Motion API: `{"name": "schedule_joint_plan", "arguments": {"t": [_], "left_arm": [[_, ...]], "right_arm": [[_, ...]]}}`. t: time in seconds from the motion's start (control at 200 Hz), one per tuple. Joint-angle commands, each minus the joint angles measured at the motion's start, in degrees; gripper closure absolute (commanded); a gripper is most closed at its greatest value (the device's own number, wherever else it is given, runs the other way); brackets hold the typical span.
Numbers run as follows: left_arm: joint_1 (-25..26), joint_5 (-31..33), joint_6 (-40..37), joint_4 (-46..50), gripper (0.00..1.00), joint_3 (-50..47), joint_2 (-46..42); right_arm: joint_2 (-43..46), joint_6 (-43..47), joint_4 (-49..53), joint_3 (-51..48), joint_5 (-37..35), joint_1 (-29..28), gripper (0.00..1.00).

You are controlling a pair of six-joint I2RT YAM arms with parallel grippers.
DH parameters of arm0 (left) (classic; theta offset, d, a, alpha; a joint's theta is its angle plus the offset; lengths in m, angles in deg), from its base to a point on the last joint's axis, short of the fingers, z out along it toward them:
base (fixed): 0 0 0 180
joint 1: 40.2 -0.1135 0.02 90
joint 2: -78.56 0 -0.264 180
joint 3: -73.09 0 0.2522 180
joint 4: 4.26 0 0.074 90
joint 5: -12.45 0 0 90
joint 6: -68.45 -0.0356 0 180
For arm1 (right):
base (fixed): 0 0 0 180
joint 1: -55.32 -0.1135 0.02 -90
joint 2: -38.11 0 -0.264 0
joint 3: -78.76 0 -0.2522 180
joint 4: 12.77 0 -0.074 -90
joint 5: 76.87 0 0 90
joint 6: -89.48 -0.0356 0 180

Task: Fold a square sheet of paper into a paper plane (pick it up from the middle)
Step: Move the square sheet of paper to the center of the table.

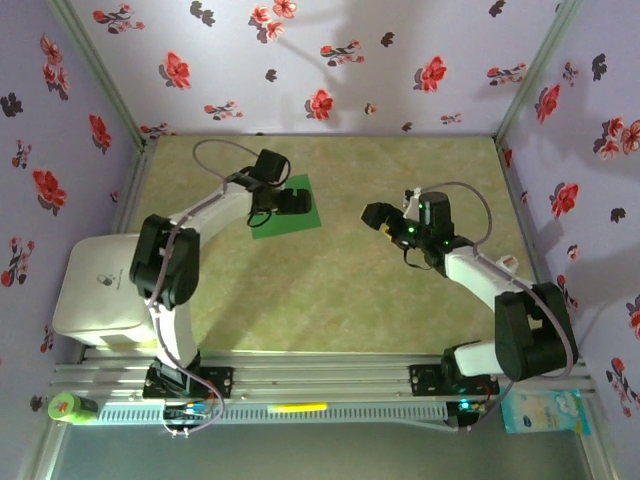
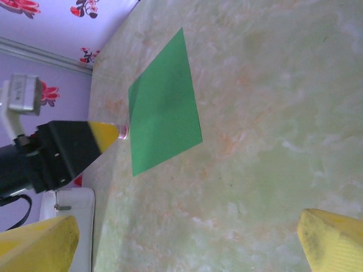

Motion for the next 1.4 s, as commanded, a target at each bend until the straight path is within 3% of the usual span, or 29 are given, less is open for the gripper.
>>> {"name": "schedule_joint_plan", "arguments": {"t": [0.0, 0.34, 0.695, 1.035, 1.25, 1.395], "left_arm": [[0.9, 3.2, -0.9, 7.8, 0.02, 7.4, 5.1], [0.9, 4.7, 1.5, 9.7, 0.01, 14.0, 12.8], [1.0, 5.0, 4.3, 9.0, 0.02, 12.9, 16.4], [3.7, 0.5, 4.5, 5.8, 0.01, 4.2, 14.0], [8.8, -0.9, 5.8, 2.8, 0.01, -4.3, 11.1], [13.7, -1.2, 6.8, 0.2, 0.02, -11.1, 6.9]], "right_arm": [[2.3, -0.1, 0.4, -0.8, -1.0, -0.2, 0.01], [7.6, 1.7, 5.1, -3.2, 1.5, -0.2, 0.01], [10.1, 1.2, 6.9, -6.1, 2.8, -0.2, 0.01], [13.0, 1.7, 10.7, -7.1, 0.3, -0.2, 0.01], [16.1, 3.9, 17.2, -6.3, -5.2, -0.2, 0.01], [18.0, 8.7, 26.8, -3.5, -10.0, -0.2, 0.01]]}}
